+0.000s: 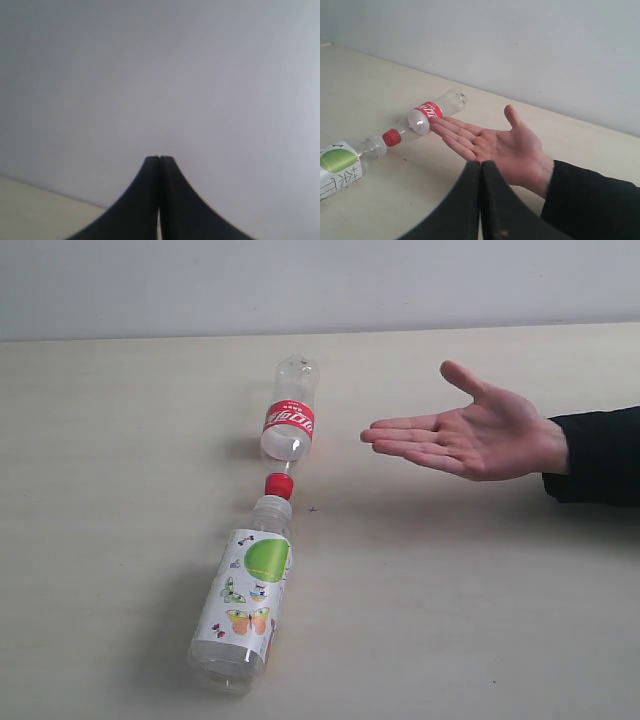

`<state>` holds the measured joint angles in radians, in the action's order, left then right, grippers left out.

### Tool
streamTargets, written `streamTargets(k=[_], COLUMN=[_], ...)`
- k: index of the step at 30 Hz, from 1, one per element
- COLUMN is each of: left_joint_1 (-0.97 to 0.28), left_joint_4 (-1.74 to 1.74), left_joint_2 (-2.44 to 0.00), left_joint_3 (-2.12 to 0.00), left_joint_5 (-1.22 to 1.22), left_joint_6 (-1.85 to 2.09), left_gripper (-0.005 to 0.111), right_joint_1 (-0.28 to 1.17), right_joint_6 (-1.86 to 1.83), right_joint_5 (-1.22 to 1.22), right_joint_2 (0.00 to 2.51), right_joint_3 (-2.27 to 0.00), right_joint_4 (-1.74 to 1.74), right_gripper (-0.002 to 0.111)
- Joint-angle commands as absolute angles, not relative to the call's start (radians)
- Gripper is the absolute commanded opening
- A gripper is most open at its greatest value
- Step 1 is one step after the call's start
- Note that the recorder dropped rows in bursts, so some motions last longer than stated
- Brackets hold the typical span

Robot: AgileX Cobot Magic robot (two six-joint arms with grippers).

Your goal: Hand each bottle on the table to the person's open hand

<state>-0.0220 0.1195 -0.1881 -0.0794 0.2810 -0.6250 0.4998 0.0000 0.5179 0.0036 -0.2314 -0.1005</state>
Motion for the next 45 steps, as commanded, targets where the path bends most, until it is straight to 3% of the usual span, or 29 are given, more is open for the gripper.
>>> streamTargets(k=[1, 7, 14, 17, 21, 23, 29, 33, 45], left_joint_1=[-0.02, -0.051, -0.189, -0.245, -0.315, -0.345, -0.517, -0.622, -0.672], left_joint_4=[0.217, 0.346, 0.264, 0.235, 0.156, 0.097, -0.036, -0.039, -0.067], left_joint_2=[-0.419, -0.752, -1.049, -1.154, -1.272, -1.317, -1.473, -1.598, -1.81], left_joint_3=[-0.22, -0.508, -0.812, -0.907, -0.974, -0.986, -0.995, -1.05, -1.144], left_joint_5=[0.21, -0.156, -0.698, -0.886, -1.054, -1.077, -0.925, -0.886, -0.857], left_joint_6=[-0.631, -0.585, -0.301, -0.29, -0.286, -0.286, -0.284, -0.303, -0.351], left_gripper=[0.0, 0.0, 0.004, 0.02, 0.054, 0.064, 0.064, 0.077, 0.078], right_joint_1=[0.5, 0.5, 0.5, 0.5, 0.5, 0.5, 0.5, 0.5, 0.5], right_joint_6=[0.005, 0.005, 0.005, 0.005, 0.005, 0.005, 0.005, 0.005, 0.005], right_joint_5=[0.514, 0.514, 0.514, 0.514, 0.514, 0.514, 0.514, 0.514, 0.514], right_joint_2=[0.0, 0.0, 0.0, 0.0, 0.0, 0.0, 0.0, 0.0, 0.0], right_joint_3=[-0.227, -0.227, -0.227, -0.227, -0.227, -0.227, -0.227, -0.227, -0.227], right_joint_4=[-0.105, -0.105, -0.105, -0.105, -0.105, -0.105, -0.105, -0.105, -0.105], right_gripper=[0.0, 0.0, 0.0, 0.0, 0.0, 0.0, 0.0, 0.0, 0.0])
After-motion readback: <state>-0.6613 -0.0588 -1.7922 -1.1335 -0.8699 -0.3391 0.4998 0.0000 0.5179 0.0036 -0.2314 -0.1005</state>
